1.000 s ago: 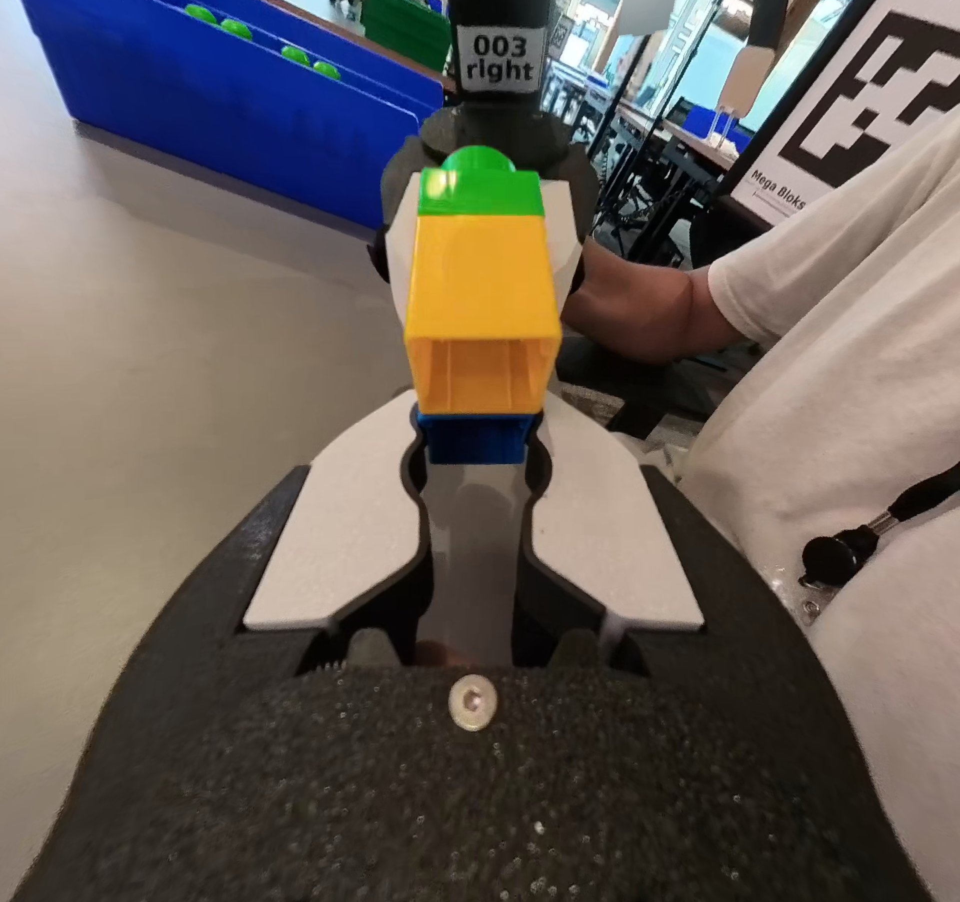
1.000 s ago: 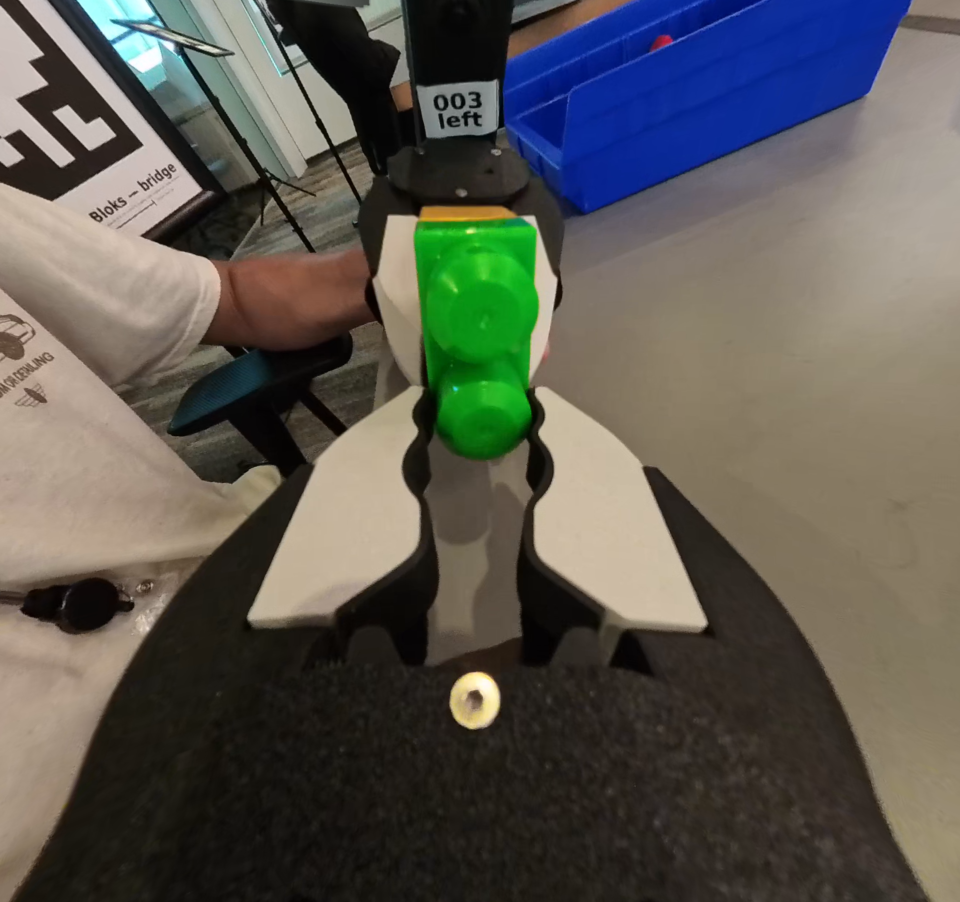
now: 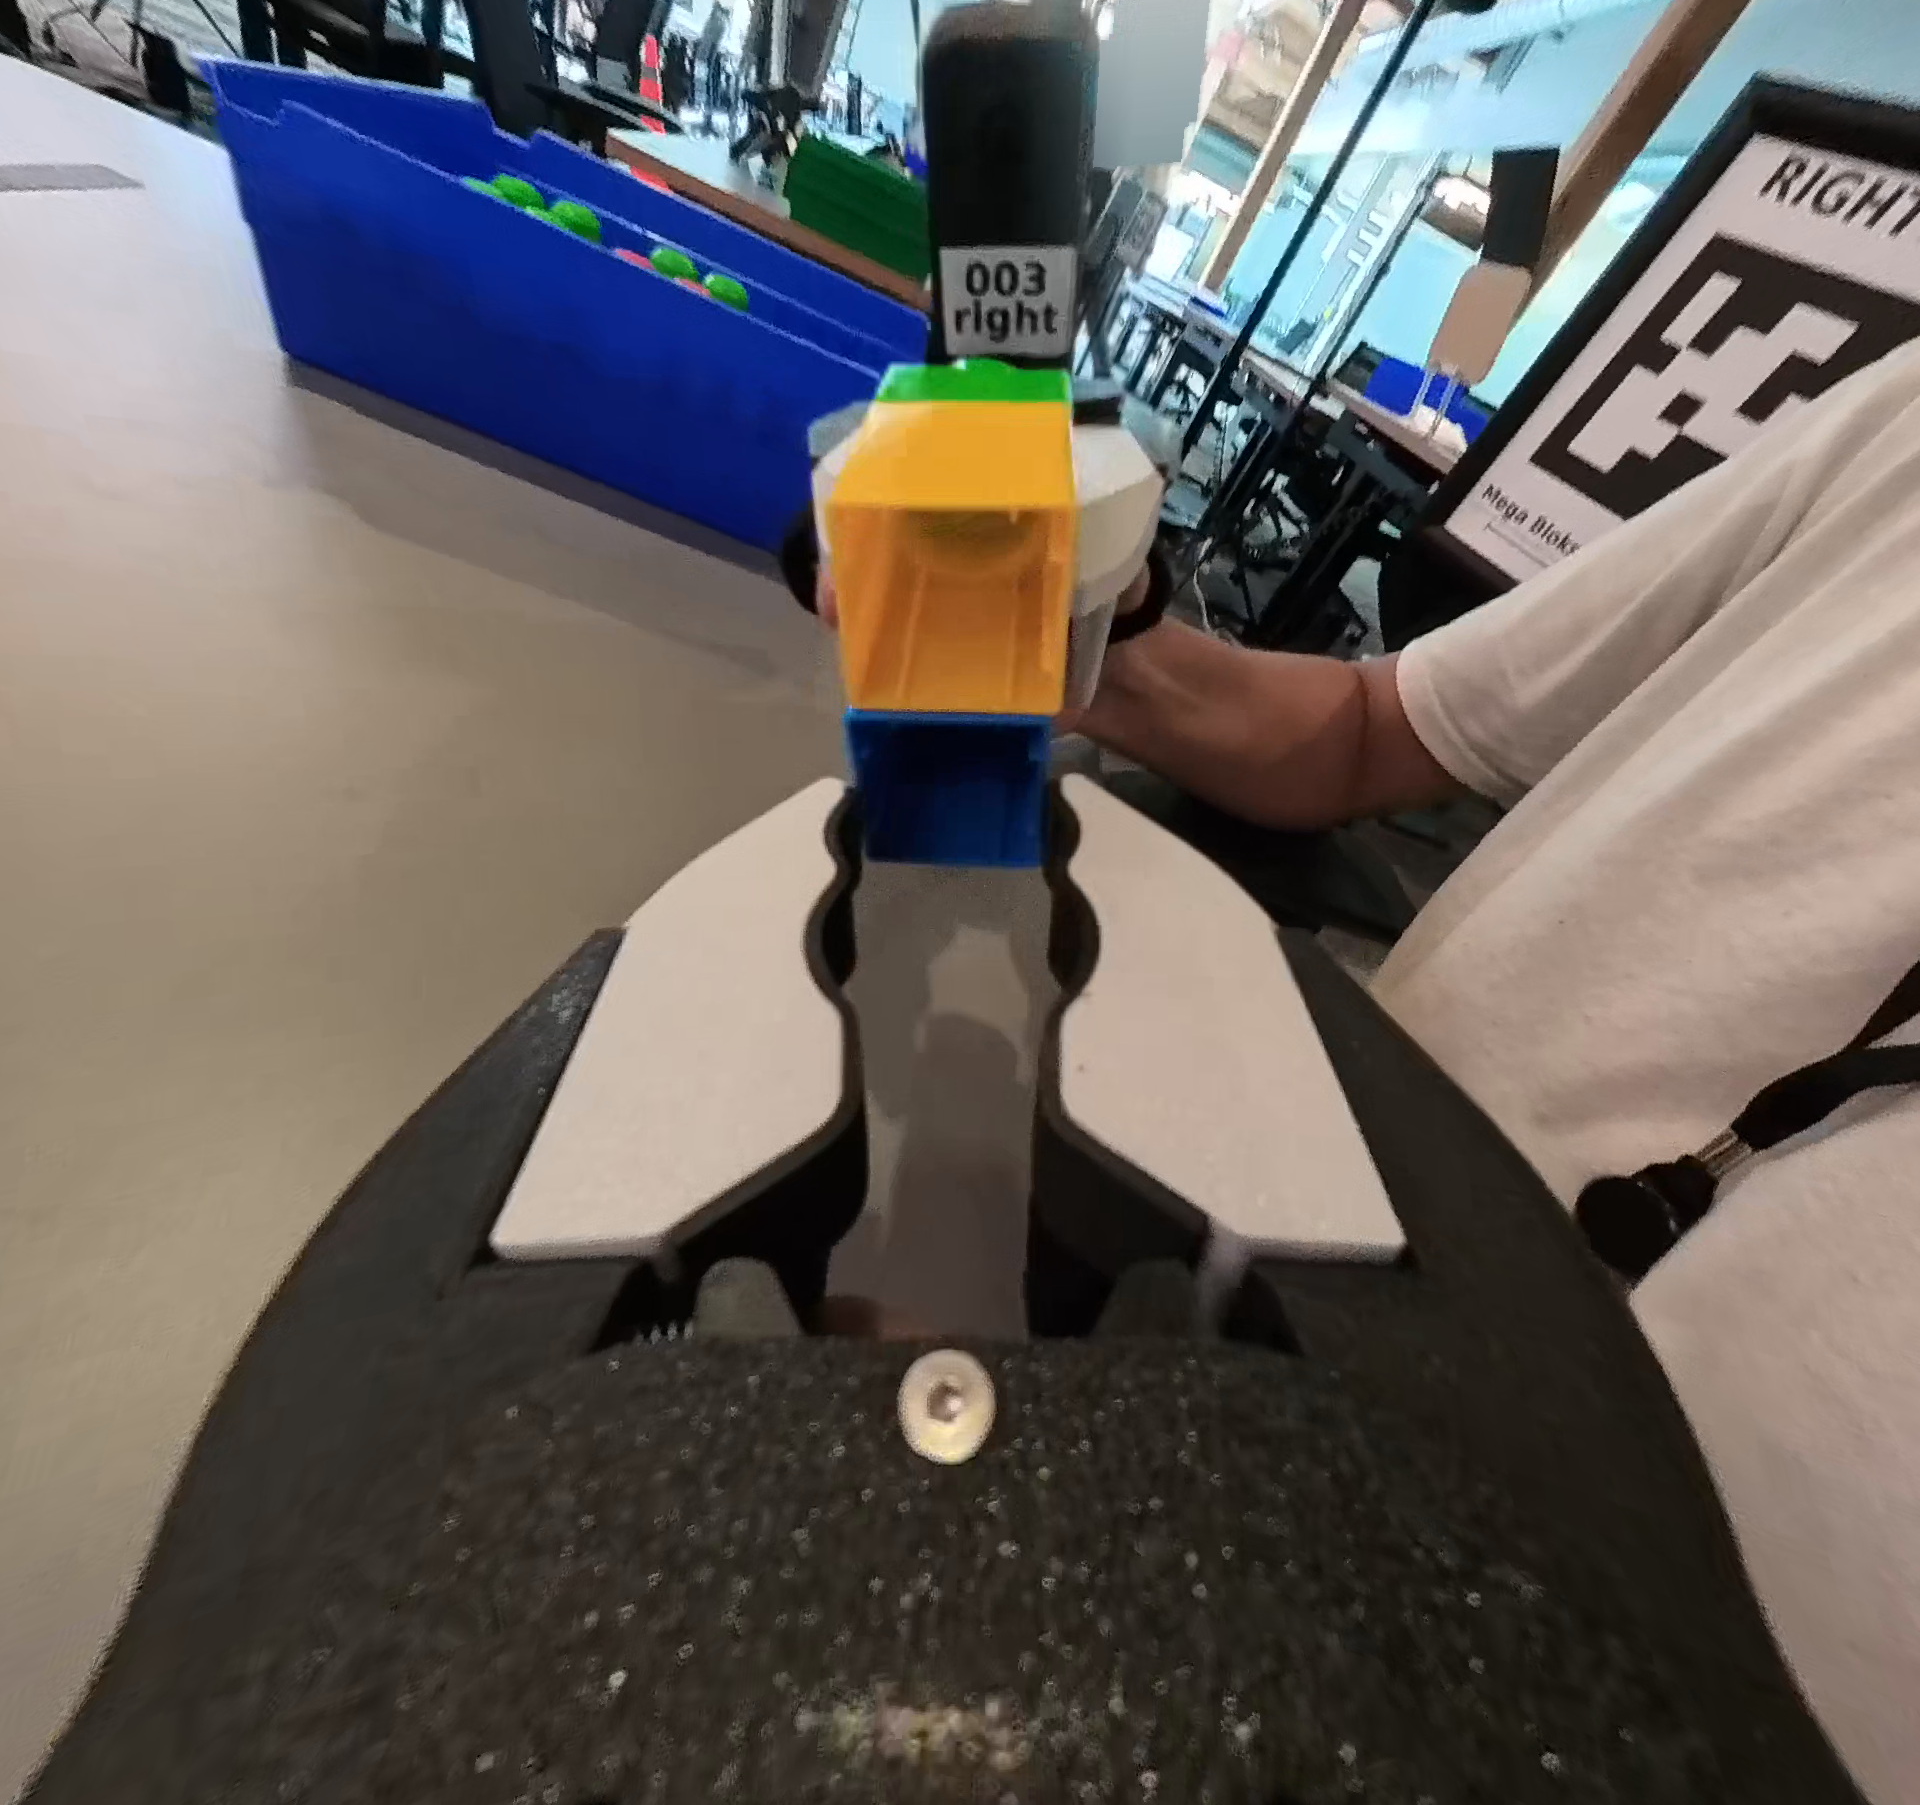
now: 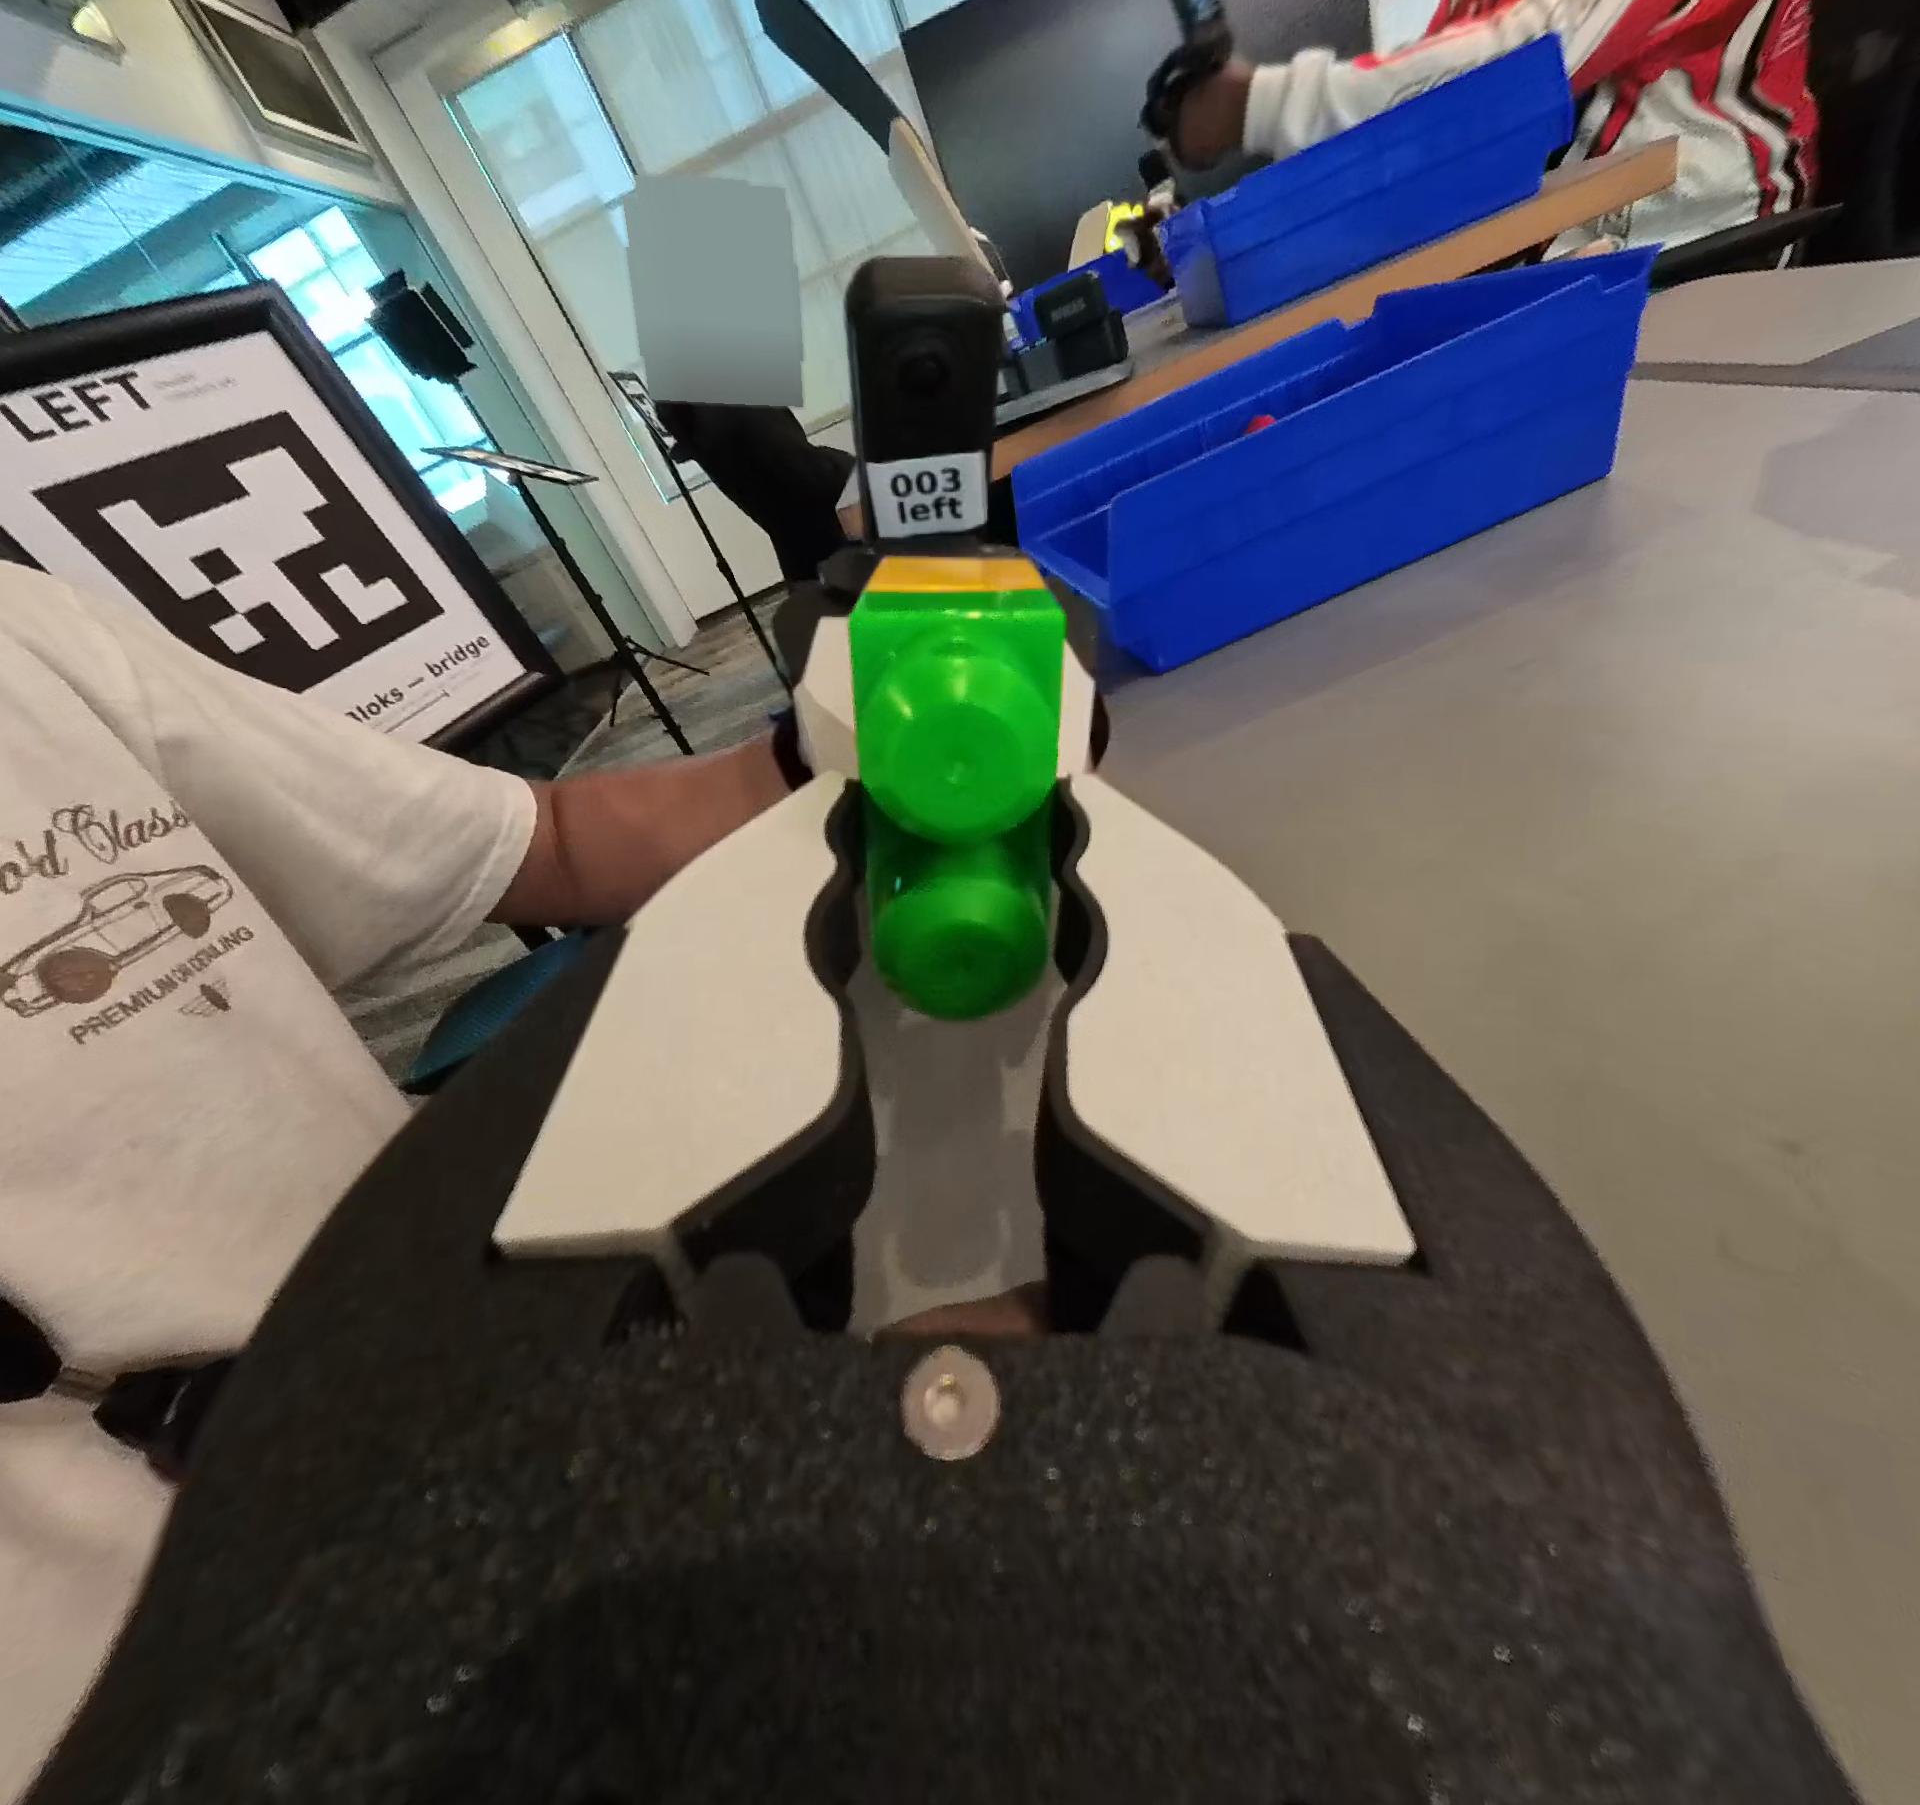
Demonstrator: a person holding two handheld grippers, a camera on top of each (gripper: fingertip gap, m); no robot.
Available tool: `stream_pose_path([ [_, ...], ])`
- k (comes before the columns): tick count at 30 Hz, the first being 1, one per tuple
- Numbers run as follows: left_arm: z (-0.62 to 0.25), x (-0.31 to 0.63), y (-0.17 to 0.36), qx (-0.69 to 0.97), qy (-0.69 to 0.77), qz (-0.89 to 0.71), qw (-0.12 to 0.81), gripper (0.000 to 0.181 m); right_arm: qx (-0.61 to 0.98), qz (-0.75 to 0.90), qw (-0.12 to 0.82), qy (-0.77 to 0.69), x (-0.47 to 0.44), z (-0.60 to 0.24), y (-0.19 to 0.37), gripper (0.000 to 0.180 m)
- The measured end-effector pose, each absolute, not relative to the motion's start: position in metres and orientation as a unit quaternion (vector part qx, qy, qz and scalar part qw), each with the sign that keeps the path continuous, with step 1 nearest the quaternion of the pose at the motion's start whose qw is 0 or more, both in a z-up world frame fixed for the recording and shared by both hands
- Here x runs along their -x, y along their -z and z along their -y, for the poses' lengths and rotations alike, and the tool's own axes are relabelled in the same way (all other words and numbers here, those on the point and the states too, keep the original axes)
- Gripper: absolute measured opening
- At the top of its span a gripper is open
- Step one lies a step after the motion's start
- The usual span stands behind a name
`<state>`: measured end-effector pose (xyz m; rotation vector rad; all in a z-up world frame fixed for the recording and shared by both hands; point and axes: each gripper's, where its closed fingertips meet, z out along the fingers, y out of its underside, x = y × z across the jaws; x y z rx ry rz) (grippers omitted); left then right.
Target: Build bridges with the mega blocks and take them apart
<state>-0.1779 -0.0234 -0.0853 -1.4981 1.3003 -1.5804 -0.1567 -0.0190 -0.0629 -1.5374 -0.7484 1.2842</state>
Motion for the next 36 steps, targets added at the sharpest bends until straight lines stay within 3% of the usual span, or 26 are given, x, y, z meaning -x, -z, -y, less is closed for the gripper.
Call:
stream_pose_path([
  [18, 0.025, 0.176, 0.101, 0.569, 0.559, -0.528, 0.291, 0.032, 0.651, 0.332, 0.478, -0.487, 0.161, 0.02, 0.074, 0.035],
  [28, 0.018, 0.181, 0.085, 0.557, 0.591, -0.495, 0.31, 0.036, 0.628, 0.279, 0.479, -0.547, 0.15, 0.013, 0.058, 0.034],
  [32, -0.001, 0.196, 0.061, 0.543, 0.633, -0.432, 0.344, 0.0, 0.628, 0.286, 0.475, -0.546, 0.151, 0.016, 0.058, 0.034],
  [36, 0.004, 0.197, 0.062, 0.539, 0.629, -0.447, 0.337, 0.0, 0.633, 0.292, 0.466, -0.545, 0.157, 0.018, 0.062, 0.034],
])
